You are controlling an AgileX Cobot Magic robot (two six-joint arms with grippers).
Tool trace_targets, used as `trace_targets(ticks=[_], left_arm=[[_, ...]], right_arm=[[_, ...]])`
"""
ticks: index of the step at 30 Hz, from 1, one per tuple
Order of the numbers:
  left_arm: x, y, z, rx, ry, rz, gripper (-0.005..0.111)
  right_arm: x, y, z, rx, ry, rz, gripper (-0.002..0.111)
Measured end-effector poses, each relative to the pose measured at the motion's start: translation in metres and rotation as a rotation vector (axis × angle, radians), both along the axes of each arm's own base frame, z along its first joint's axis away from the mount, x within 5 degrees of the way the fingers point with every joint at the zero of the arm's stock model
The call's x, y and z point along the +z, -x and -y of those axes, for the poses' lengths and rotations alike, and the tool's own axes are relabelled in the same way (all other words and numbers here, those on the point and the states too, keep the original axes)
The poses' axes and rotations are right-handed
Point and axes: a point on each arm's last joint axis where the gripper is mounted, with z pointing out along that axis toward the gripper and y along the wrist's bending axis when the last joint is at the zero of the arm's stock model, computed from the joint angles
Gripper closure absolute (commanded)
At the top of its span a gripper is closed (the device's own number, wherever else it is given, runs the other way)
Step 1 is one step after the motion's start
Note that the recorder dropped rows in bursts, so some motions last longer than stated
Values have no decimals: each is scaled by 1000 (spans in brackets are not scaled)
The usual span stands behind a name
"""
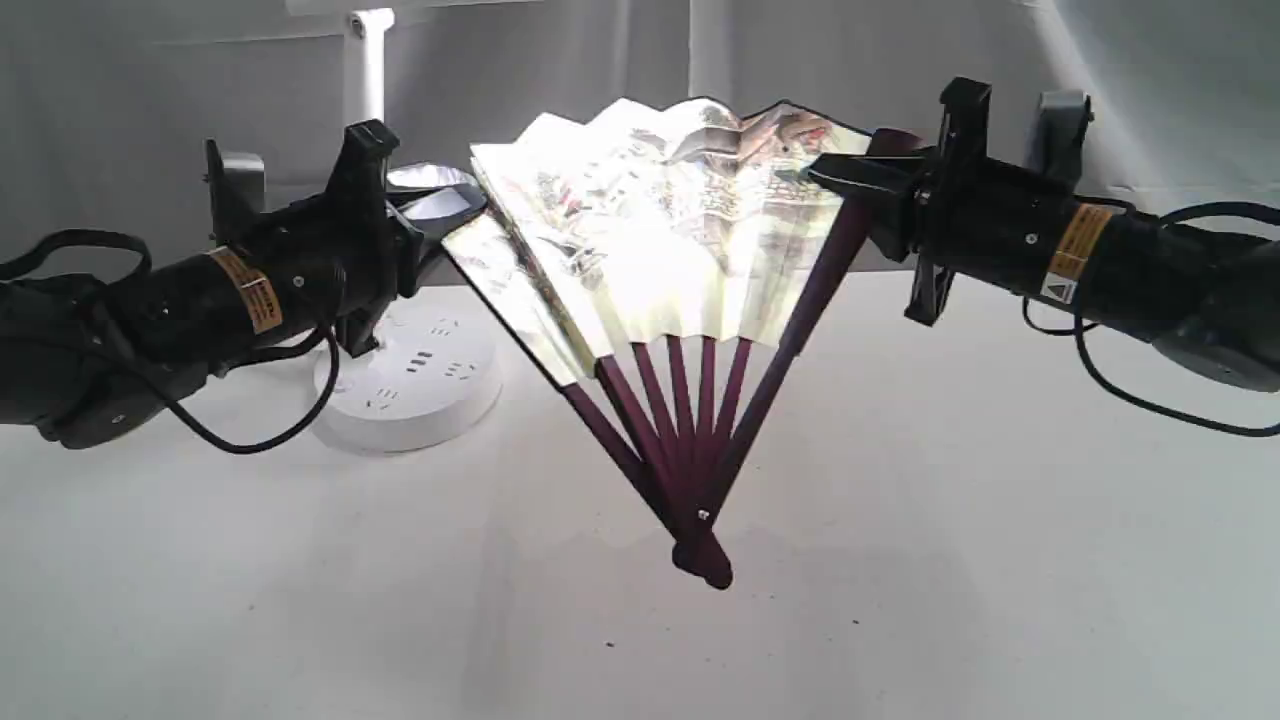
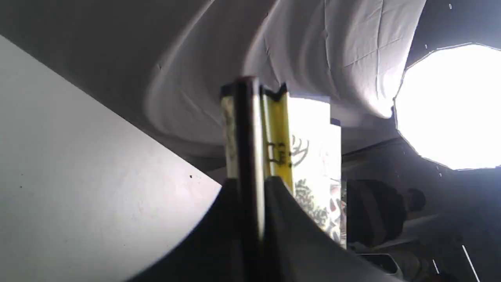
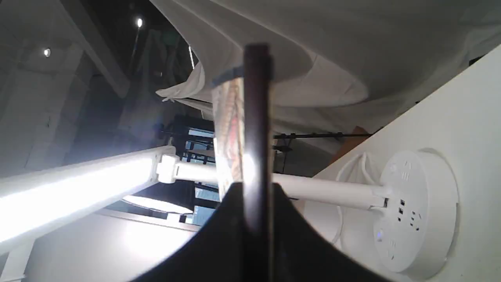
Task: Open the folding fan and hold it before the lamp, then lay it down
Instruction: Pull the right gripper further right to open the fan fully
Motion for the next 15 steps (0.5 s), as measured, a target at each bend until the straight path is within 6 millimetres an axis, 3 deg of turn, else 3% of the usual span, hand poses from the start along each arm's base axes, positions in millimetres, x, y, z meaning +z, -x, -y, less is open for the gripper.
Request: trace_targets(ticks=[15], left_arm=[[0,0,0,-4,12,-16,107]], right_arm=[[0,-3,42,-89,3,1,108]])
